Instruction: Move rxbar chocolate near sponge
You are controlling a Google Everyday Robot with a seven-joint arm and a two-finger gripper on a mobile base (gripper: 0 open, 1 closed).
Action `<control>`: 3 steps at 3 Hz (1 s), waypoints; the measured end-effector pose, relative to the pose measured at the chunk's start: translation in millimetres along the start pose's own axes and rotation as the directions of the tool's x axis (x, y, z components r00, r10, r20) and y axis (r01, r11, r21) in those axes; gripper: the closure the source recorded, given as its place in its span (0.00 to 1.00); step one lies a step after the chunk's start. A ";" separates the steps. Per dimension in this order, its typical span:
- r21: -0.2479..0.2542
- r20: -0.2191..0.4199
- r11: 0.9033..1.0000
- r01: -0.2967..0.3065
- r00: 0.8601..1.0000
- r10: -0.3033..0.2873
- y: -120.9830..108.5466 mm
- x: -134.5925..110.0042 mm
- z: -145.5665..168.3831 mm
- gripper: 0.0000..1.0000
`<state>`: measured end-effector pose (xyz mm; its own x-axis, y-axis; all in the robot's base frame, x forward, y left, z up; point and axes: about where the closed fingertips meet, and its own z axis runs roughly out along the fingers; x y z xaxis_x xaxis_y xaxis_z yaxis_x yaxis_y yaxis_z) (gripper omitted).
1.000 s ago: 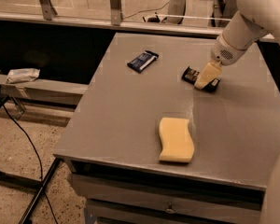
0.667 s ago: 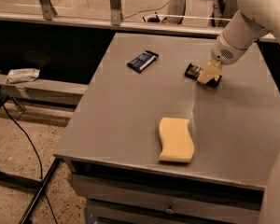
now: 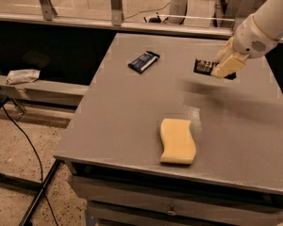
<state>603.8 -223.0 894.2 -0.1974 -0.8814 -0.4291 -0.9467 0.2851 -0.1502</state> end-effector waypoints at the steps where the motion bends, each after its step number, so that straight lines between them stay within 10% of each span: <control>1: -0.035 0.040 0.996 0.083 0.996 -0.082 41.4 -8.4 -28.3 1.00; 3: -0.132 0.184 0.976 0.173 0.972 -0.148 129.6 -39.6 -33.1 0.82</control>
Offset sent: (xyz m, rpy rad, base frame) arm -0.1563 0.0720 0.0295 0.1922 0.0319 0.2803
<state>480.4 -163.6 921.2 -0.0049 -0.8295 -0.5585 -0.9917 0.0758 -0.1039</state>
